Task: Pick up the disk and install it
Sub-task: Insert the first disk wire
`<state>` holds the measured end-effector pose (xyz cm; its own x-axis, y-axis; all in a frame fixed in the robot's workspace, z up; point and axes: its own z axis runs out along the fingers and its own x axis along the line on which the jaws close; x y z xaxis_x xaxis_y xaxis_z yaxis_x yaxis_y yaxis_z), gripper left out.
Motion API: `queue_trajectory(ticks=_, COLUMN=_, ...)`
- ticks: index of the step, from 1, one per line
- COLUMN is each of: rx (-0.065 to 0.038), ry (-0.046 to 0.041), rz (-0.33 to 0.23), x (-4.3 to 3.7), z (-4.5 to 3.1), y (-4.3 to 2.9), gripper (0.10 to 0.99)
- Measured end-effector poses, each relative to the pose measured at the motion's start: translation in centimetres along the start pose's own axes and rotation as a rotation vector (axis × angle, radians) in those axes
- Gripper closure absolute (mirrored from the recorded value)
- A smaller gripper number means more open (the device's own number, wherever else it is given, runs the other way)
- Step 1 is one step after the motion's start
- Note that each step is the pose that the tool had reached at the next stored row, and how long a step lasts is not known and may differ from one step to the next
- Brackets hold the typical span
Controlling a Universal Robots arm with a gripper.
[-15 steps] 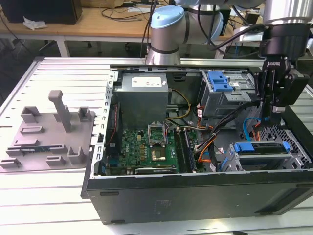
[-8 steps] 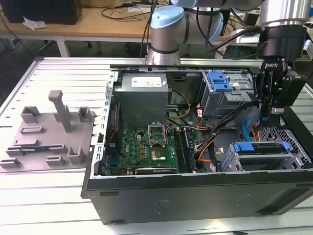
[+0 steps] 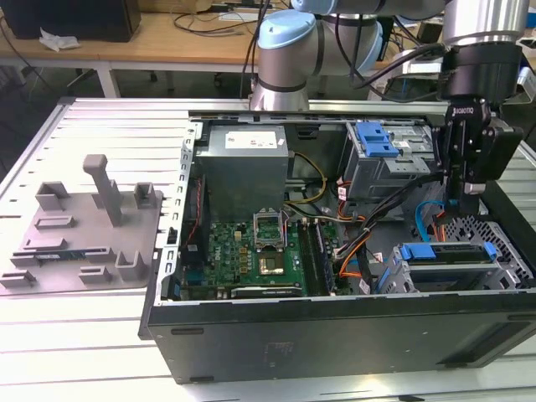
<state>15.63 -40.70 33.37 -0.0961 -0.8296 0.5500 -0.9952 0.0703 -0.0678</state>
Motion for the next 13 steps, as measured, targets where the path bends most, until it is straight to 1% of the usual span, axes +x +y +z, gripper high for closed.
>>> queue_trajectory(ticks=1, rx=0.001, ry=-0.0002, rz=0.001, x=-0.02, z=-0.01, y=0.00, gripper=0.733)
queue_trajectory(ticks=3, rx=0.007, ry=-0.0008, rz=0.005, x=-0.06, z=0.05, y=0.03, gripper=0.733)
queue_trajectory(ticks=6, rx=0.011, ry=-0.0026, rz=0.007, x=-0.11, z=0.15, y=0.09, gripper=0.733)
queue_trajectory(ticks=7, rx=0.012, ry=-0.0059, rz=0.009, x=-0.12, z=0.19, y=0.16, gripper=0.733)
queue_trajectory(ticks=10, rx=0.019, ry=-0.0245, rz=0.015, x=-0.13, z=0.20, y=0.36, gripper=0.733)
queue_trajectory(ticks=11, rx=0.021, ry=-0.0268, rz=0.016, x=-0.12, z=0.21, y=0.41, gripper=0.733)
queue_trajectory(ticks=13, rx=0.023, ry=-0.0281, rz=0.017, x=-0.12, z=0.21, y=0.43, gripper=0.733)
